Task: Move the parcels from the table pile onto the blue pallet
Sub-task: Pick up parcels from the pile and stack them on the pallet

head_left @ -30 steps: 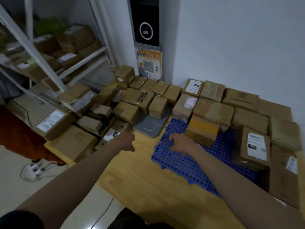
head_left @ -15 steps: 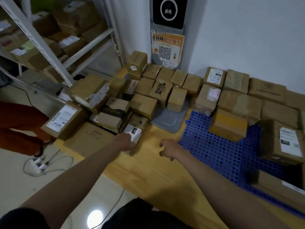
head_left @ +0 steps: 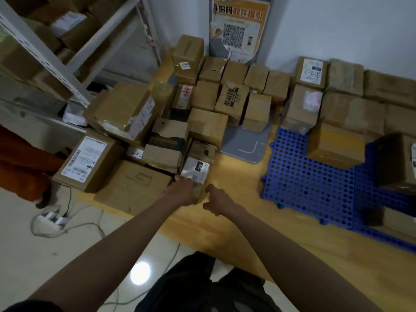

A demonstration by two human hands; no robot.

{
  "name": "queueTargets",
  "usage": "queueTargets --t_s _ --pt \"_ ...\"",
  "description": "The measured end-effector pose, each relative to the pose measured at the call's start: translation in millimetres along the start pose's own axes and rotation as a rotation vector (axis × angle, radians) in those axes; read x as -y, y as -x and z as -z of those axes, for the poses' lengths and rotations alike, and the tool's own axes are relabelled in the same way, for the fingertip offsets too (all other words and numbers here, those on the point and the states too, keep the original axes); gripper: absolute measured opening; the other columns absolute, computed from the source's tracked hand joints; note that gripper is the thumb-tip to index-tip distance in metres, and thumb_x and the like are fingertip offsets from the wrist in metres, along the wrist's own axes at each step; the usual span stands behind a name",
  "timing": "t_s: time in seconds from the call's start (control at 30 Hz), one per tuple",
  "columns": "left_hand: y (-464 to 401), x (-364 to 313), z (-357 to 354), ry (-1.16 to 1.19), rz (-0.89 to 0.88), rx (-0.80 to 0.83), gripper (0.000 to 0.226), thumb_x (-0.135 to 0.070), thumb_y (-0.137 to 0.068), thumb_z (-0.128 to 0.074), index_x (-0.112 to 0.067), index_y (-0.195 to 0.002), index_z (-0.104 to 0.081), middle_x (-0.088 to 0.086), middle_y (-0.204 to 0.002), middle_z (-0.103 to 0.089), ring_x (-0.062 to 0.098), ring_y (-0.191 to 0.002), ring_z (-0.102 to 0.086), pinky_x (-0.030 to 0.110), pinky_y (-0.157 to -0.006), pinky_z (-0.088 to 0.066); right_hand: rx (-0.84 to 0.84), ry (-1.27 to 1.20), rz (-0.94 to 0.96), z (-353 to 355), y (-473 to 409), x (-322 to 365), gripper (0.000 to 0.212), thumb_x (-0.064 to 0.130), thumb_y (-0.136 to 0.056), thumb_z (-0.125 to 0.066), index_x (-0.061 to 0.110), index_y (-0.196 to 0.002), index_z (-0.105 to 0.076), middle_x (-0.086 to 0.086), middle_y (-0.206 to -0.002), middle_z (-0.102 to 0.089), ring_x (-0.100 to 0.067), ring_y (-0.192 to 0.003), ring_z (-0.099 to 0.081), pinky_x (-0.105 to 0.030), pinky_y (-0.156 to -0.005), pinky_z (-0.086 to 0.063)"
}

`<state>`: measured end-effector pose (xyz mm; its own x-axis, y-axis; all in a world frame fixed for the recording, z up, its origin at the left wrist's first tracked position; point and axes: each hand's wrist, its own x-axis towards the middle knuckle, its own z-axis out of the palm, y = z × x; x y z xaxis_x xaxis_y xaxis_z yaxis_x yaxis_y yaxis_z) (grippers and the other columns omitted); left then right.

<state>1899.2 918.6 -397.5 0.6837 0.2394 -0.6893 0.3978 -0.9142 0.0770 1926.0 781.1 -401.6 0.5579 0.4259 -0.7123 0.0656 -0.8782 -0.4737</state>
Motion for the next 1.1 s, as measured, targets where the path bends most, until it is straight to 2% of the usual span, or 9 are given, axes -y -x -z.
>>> queueTargets --t_s 0.1,0.23,0.37,0.47,0.53,0.67,0.8,0.97,1.1 --pt "-4 2 0 0.068 0.018 -0.008 0.079 -0.036 -0.079 -0.076 -0.013 -0.141 -0.033 0.02 -0.143 -0.026 0.037 -0.121 -0.049 0.042 -0.097 -0.045 -0.02 -0.093 -0.019 -3 -5 -1 0.058 0.015 -0.089 -0.067 0.005 -0.135 -0.033 -0.021 -0.127 -0.055 -0.033 -0.087 -0.059 -0.05 -0.081 -0.055" --pt "-9 4 -7 0.141 0.0 -0.039 0.096 -0.032 -0.077 -0.079 -0.012 -0.147 -0.017 0.019 -0.143 -0.028 0.037 -0.123 -0.047 0.044 -0.097 -0.047 -0.049 -0.127 -0.041 0 -8 -4 0.067 0.016 -0.09 -0.068 0.003 -0.142 -0.028 -0.022 -0.133 -0.051 -0.039 -0.113 -0.057 -0.046 -0.088 -0.05" --pt "-14 -1 -16 0.27 -0.036 -0.012 0.099 -0.031 -0.076 -0.081 -0.013 -0.15 -0.018 0.016 -0.15 -0.028 0.033 -0.132 -0.042 0.043 -0.102 -0.044 -0.057 -0.101 -0.044 -2 -4 -11 0.069 0.015 -0.087 -0.07 0.003 -0.145 -0.033 -0.02 -0.139 -0.047 -0.037 -0.122 -0.052 -0.039 -0.093 -0.045" --pt "-16 -9 -21 0.346 -0.034 0.071 0.086 -0.032 -0.076 -0.082 -0.011 -0.145 -0.035 0.016 -0.146 -0.039 0.031 -0.129 -0.046 0.041 -0.101 -0.047 -0.044 -0.094 -0.063 -4 2 -21 0.064 0.015 -0.085 -0.072 0.003 -0.14 -0.042 -0.018 -0.138 -0.05 -0.035 -0.123 -0.052 -0.037 -0.095 -0.045" --pt "-15 -16 -25 0.279 -0.06 0.104 0.079 -0.037 -0.076 -0.081 -0.01 -0.14 -0.042 0.016 -0.141 -0.045 0.031 -0.128 -0.046 0.04 -0.1 -0.047 -0.029 -0.117 -0.077 -5 7 -30 0.06 0.015 -0.085 -0.073 0.006 -0.138 -0.047 -0.017 -0.138 -0.053 -0.033 -0.122 -0.054 -0.039 -0.098 -0.046" --pt "-6 -35 -32 0.199 -0.081 0.074 0.087 -0.041 -0.074 -0.081 -0.008 -0.141 -0.036 0.014 -0.136 -0.04 0.029 -0.125 -0.043 0.036 -0.095 -0.044 -0.05 -0.208 -0.132 -7 21 -47 0.056 0.014 -0.088 -0.067 0.004 -0.138 -0.044 -0.019 -0.132 -0.056 -0.036 -0.114 -0.059 -0.043 -0.094 -0.05" --pt "3 -55 -31 0.224 -0.126 0.077 0.087 -0.031 -0.072 -0.084 -0.004 -0.137 -0.034 0.014 -0.135 -0.043 0.031 -0.12 -0.05 0.039 -0.093 -0.049 -0.115 -0.282 -0.158 -1 39 -67 0.068 0.014 -0.084 -0.073 0.006 -0.142 -0.039 -0.018 -0.129 -0.057 -0.034 -0.112 -0.059 -0.033 -0.082 -0.047" --pt "15 -81 -26 0.178 -0.231 0.067 0.089 -0.025 -0.067 -0.086 -0.005 -0.136 -0.034 0.013 -0.129 -0.044 0.03 -0.113 -0.052 0.036 -0.083 -0.051 -0.215 -0.305 -0.143 12 60 -89 0.073 0.011 -0.08 -0.076 0.007 -0.142 -0.038 -0.016 -0.13 -0.055 -0.031 -0.111 -0.058 -0.032 -0.077 -0.047" --pt "24 -107 -24 0.189 -0.258 0.054 0.092 -0.019 -0.063 -0.088 -0.004 -0.134 -0.032 0.013 -0.128 -0.045 0.031 -0.111 -0.053 0.039 -0.082 -0.054 -0.295 -0.326 -0.109 21 77 -111 0.071 0.009 -0.076 -0.079 0.008 -0.139 -0.044 -0.013 -0.127 -0.057 -0.026 -0.106 -0.057 -0.029 -0.074 -0.043"
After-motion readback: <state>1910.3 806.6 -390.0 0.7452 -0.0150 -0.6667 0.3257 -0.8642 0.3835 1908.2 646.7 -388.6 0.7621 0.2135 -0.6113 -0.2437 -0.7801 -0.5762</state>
